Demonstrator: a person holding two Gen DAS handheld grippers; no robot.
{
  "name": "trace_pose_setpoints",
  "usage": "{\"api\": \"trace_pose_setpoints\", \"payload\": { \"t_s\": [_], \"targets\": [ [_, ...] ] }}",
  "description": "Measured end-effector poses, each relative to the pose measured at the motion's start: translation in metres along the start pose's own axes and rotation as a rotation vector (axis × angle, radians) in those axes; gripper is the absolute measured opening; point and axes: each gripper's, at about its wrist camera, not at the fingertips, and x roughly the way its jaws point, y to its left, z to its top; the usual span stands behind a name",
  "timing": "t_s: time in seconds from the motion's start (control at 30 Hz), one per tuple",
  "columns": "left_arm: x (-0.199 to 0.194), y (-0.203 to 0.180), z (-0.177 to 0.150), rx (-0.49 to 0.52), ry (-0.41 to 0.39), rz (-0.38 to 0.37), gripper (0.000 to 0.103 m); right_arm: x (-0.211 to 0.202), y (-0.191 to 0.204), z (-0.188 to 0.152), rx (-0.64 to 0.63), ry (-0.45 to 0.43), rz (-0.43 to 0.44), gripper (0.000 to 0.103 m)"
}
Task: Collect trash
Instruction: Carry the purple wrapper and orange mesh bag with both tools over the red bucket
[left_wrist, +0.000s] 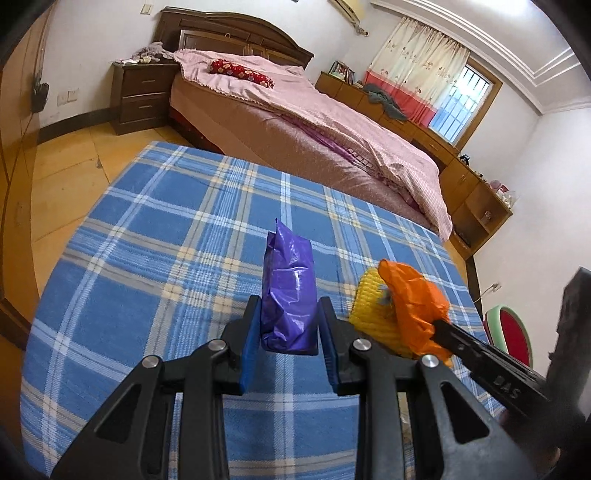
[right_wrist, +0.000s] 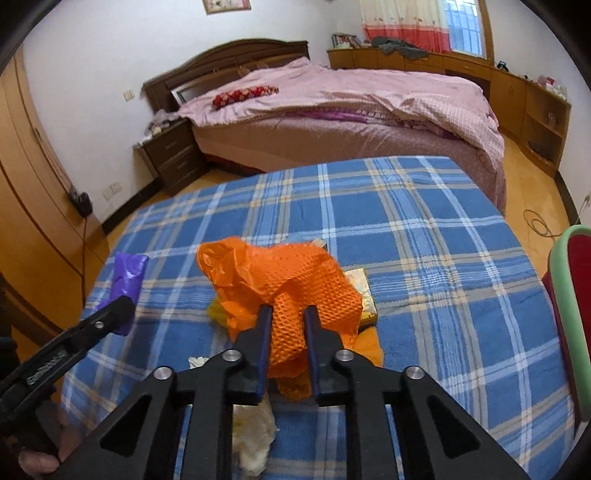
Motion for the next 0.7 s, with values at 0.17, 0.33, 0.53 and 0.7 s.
{"api": "trace_pose_setpoints", "payload": {
  "t_s": [0.17,0.33,0.53,0.7],
  "targets": [
    [0.002,-0.001,-0.002,-0.007,0.02,-0.019,0.03,-0.025,-0.008,-0.01,0.057,-0.045,0.035,0.009],
    [0.0,-0.004,-0.003,0.002,0.011,-0.02,0.03,-0.056,-0.022,-0.017,0.1,-0.089,0.019,0.008],
    [0.0,-0.004,-0.003,0.004,0.011,-0.019,0.03,-0.1,-0.045,-0.032,0.129,-0.146,-0.037,0.008],
    [-0.001,-0.005,-0.003,0.006,0.002,-0.023,0.03,-0.127,-0.075,-0.048,0.183,-0.176,-0.097,0.008]
  ]
}}
